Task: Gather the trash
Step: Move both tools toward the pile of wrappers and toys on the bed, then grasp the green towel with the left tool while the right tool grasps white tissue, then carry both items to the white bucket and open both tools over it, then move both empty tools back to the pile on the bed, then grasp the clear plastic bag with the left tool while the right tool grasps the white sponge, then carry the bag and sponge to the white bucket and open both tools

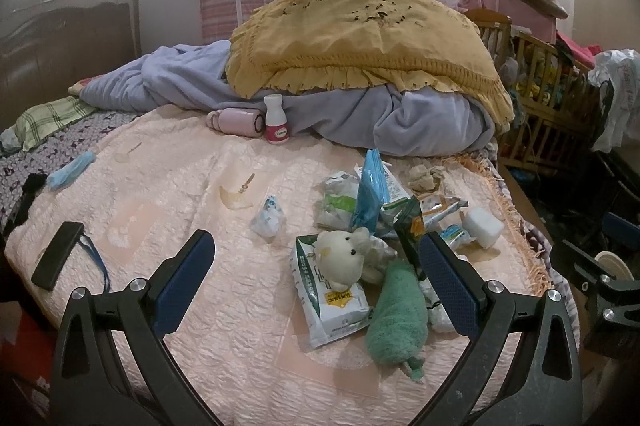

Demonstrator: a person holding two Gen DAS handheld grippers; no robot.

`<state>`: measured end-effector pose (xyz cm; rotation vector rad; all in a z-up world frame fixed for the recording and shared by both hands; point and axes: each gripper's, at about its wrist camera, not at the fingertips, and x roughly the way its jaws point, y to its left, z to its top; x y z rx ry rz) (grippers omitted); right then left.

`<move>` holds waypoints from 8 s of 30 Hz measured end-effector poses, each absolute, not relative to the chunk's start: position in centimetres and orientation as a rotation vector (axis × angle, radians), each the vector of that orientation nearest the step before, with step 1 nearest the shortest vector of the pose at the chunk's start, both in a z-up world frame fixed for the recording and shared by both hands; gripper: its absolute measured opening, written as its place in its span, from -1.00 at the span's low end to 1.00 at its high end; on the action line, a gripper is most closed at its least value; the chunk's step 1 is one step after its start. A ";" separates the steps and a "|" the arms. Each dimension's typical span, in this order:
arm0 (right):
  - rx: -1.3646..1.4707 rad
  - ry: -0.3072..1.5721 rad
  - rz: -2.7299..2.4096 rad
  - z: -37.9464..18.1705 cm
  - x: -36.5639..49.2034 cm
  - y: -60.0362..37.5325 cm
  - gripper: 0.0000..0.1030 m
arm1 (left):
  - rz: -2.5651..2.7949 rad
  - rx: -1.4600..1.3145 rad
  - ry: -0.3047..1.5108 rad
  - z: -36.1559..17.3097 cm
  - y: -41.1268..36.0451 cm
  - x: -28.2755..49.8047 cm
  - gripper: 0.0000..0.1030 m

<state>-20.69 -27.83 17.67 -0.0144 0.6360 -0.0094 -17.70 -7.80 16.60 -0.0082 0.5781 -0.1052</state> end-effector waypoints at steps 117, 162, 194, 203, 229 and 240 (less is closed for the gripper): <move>0.446 0.900 -0.247 9.2 -33.1 -57.8 -0.02 | -0.911 0.142 0.966 13.7 -40.3 -20.5 -0.06; 0.148 0.918 0.195 11.3 -18.5 -34.0 0.25 | -0.317 0.084 0.843 12.6 -12.7 -15.1 -0.06; 0.031 0.948 0.148 7.3 -4.4 -34.5 -0.25 | -0.164 -0.072 1.022 2.8 -2.6 3.6 -0.27; 0.162 0.866 0.200 10.6 -8.5 -36.4 -0.28 | -0.261 -0.107 0.984 6.5 -2.6 0.1 -0.75; 0.216 0.796 -0.053 14.3 -26.9 -47.3 -0.28 | -0.770 0.126 0.858 15.2 -26.6 -17.7 -0.75; 0.294 0.803 -0.195 13.1 -31.7 -53.8 -0.28 | -0.906 0.183 0.889 14.8 -35.3 -20.3 -0.75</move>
